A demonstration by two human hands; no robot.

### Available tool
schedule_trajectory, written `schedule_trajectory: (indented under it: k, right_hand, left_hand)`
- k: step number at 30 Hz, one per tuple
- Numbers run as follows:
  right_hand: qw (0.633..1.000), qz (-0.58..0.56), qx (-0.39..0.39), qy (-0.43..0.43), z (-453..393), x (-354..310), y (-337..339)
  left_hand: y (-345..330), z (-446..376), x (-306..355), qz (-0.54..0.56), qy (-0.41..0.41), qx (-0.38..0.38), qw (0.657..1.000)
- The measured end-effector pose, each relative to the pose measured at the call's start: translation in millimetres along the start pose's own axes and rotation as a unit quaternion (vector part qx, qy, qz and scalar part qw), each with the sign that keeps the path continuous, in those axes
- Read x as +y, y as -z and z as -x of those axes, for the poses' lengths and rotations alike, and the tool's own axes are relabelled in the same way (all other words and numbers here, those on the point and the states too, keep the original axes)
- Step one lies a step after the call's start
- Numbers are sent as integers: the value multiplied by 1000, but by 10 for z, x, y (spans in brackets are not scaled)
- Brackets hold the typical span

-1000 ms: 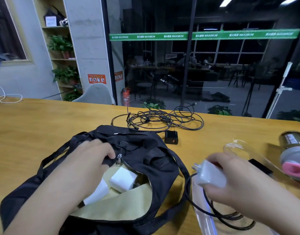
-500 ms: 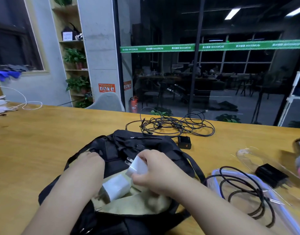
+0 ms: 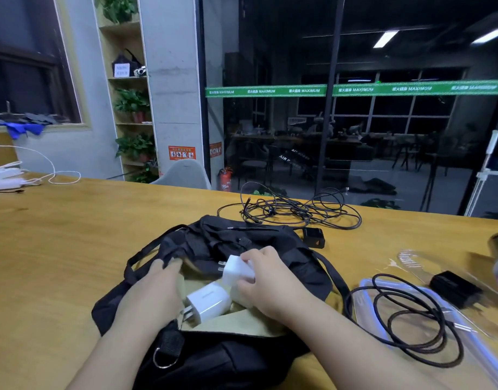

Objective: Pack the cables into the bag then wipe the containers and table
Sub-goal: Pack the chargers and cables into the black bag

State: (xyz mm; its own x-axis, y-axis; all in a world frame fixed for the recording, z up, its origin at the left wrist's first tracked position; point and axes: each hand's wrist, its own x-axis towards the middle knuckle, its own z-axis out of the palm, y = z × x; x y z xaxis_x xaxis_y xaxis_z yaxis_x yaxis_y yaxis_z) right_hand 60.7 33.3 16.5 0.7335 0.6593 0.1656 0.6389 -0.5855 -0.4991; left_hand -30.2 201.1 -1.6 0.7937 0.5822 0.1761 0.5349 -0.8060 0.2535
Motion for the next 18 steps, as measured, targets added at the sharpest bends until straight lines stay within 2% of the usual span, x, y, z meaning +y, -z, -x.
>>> schedule_trajectory:
  k: [5, 11, 15, 18]
  right_hand:
    - [1000, 21, 21, 3, -45, -74, -36]
    - [996, 49, 77, -2, -10, -59, -28]
    - [991, 40, 126, -18, 241, 155, 318]
    - [985, 41, 156, -67, 427, 462, 636]
  left_hand:
    - [-6, 76, 111, 123, -6, 81, 989]
    - [-21, 150, 139, 137, -64, 62, 987]
    - [-39, 160, 115, 131, -97, 45, 986]
    - [-72, 152, 146, 132, -127, 36, 982]
